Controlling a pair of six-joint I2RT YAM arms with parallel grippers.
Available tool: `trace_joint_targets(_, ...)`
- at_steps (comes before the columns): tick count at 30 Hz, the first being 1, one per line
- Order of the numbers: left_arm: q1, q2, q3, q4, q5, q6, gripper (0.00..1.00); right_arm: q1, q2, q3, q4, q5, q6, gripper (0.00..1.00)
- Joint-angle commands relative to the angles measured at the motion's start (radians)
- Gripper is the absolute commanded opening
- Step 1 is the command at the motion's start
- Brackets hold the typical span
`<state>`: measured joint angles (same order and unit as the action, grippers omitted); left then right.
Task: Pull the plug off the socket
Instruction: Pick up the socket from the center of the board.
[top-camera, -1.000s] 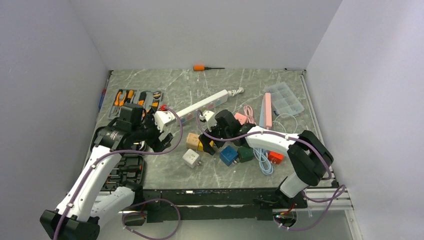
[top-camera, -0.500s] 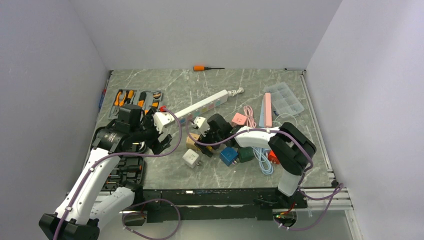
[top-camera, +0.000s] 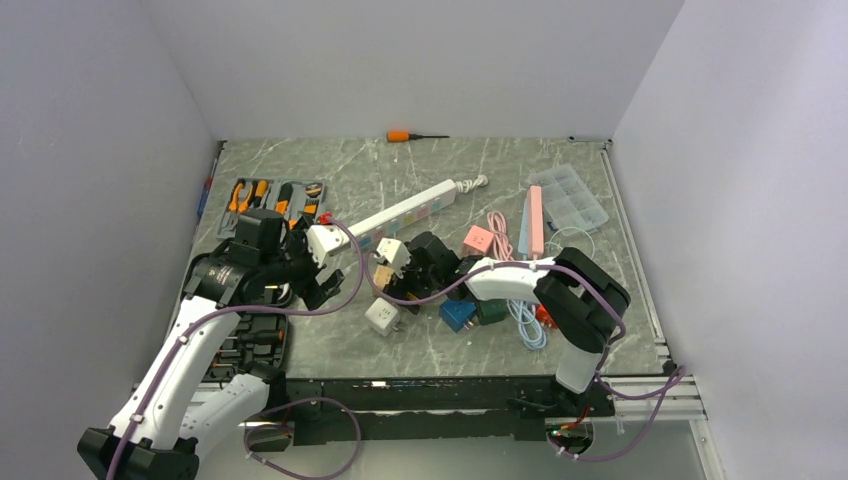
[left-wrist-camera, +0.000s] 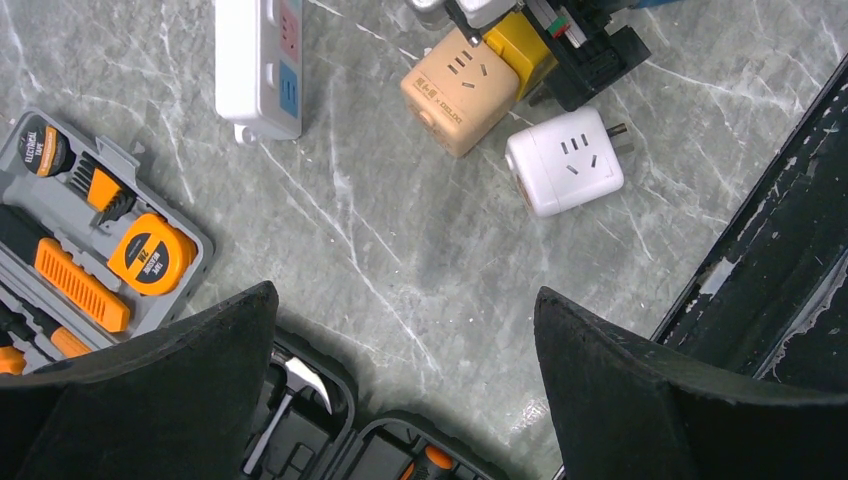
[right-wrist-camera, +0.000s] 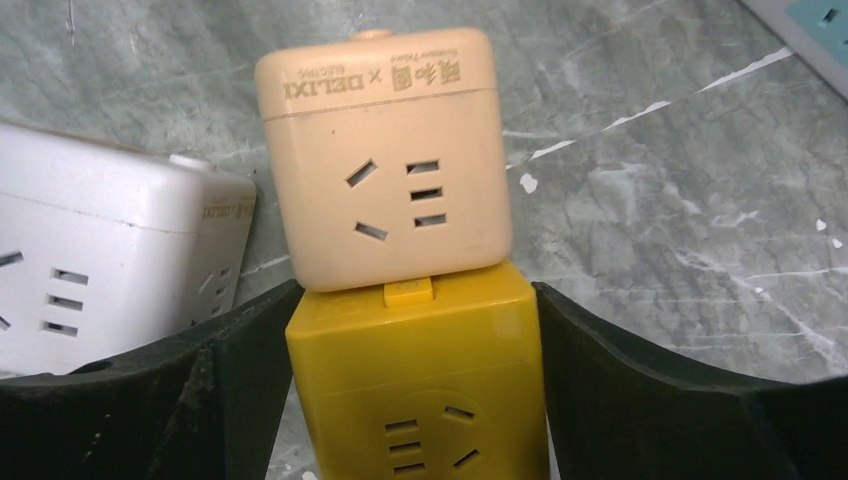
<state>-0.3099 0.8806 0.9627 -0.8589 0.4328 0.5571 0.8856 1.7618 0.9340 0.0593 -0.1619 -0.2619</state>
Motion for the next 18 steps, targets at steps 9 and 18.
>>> trace_joint_targets(9, 0.003, -0.021, 0.069, -0.075, 0.021, 0.105, 0.99, 0.013, -0.029, -0.025, -0.035, -0.001, 0.071, 0.39)
trace_joint_targets(18, 0.002, -0.143, 0.033, -0.033, 0.117, 0.368, 0.99, -0.002, -0.108, 0.100, -0.198, -0.012, 0.122, 0.00)
